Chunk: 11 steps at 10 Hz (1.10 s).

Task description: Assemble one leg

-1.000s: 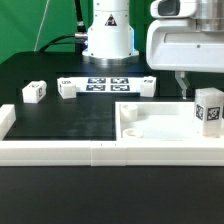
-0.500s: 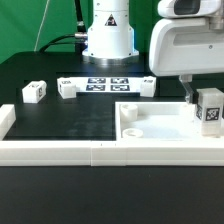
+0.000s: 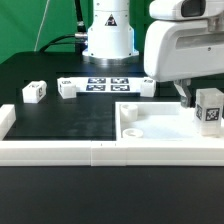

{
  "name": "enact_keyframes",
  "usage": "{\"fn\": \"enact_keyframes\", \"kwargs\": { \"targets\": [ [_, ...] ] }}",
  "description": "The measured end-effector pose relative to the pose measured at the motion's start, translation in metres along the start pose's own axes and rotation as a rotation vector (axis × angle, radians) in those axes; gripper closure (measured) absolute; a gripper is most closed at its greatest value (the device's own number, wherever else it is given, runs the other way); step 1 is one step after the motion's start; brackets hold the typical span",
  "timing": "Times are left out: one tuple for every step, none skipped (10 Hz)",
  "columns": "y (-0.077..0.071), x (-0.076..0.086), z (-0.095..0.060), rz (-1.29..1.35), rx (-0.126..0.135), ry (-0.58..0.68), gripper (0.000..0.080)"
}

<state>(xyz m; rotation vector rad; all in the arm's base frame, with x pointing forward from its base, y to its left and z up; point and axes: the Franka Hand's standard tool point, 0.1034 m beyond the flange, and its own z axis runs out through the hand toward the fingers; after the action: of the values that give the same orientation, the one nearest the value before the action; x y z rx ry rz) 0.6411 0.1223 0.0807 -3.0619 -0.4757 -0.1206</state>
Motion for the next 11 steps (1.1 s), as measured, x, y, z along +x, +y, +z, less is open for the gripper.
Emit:
{"fn": "enact_keyframes", "kwargs": {
  "targets": [
    [0.0001, -0.0002, 0.0002, 0.000, 0.000, 0.000, 0.0270],
    [0.0002, -0.0003, 0.0002, 0.000, 0.000, -0.001, 0.0424],
    [0.0001, -0.0003, 0.0002, 0.000, 0.000, -0.001, 0.0424],
    [0.0001, -0.0003, 0.0002, 0.001, 0.000, -0.001, 0.0508],
    [0.0001, -0.0003, 0.0002, 0.007, 0.001, 0.000, 0.0508],
    [0.0003, -0.0003, 0.0002, 0.033, 0.001, 0.000, 0.0508],
    [0.0003, -0.0003, 0.0002, 0.032, 0.001, 0.000, 0.0508],
    [0.0007, -0.0007, 0.0004, 0.099, 0.002, -0.002, 0.0508],
    [0.0019, -0.0009, 0.0005, 0.259, 0.005, -0.001, 0.0508],
    [0.0031, -0.0012, 0.0007, 0.382, 0.008, 0.000, 0.0508],
    [0.0043, -0.0015, 0.0008, 0.496, 0.010, 0.001, 0.0508]
  ]
}}
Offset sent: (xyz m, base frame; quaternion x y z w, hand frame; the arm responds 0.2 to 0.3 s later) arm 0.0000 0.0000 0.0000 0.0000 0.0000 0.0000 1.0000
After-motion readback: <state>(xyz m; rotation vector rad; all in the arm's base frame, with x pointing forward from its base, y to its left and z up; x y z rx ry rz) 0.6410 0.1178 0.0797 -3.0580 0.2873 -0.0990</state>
